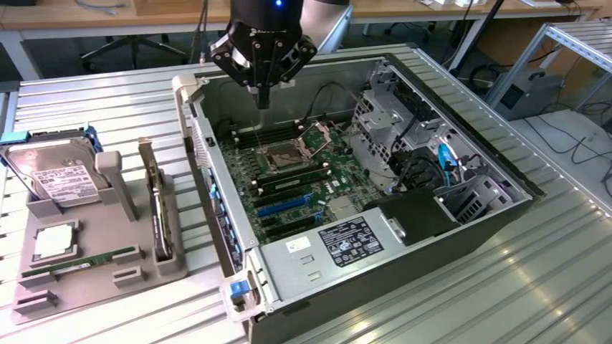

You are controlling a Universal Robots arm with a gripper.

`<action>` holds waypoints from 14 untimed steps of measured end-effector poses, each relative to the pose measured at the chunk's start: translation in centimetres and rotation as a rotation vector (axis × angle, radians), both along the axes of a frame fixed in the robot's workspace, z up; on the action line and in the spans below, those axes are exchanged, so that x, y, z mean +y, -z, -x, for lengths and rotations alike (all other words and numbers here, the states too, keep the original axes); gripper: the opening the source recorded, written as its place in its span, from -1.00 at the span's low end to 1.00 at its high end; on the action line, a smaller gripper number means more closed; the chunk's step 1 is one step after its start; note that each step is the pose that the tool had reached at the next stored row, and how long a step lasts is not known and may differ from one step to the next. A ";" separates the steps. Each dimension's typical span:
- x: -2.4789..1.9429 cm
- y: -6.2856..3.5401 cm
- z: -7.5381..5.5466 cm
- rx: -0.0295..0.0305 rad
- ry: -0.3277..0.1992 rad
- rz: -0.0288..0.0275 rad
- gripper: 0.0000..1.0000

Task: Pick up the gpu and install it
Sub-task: 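Reach for the gpu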

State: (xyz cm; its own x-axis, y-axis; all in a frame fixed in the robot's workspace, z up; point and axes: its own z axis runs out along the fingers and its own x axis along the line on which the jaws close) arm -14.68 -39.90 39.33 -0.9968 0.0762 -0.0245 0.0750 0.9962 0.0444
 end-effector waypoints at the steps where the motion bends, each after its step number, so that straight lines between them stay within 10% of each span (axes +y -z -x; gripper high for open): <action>1: 0.00 0.00 0.1 0.0000 0.000 0.0000 -0.79; 14: 0.00 -0.01 0.6 0.0001 0.000 0.0001 -0.79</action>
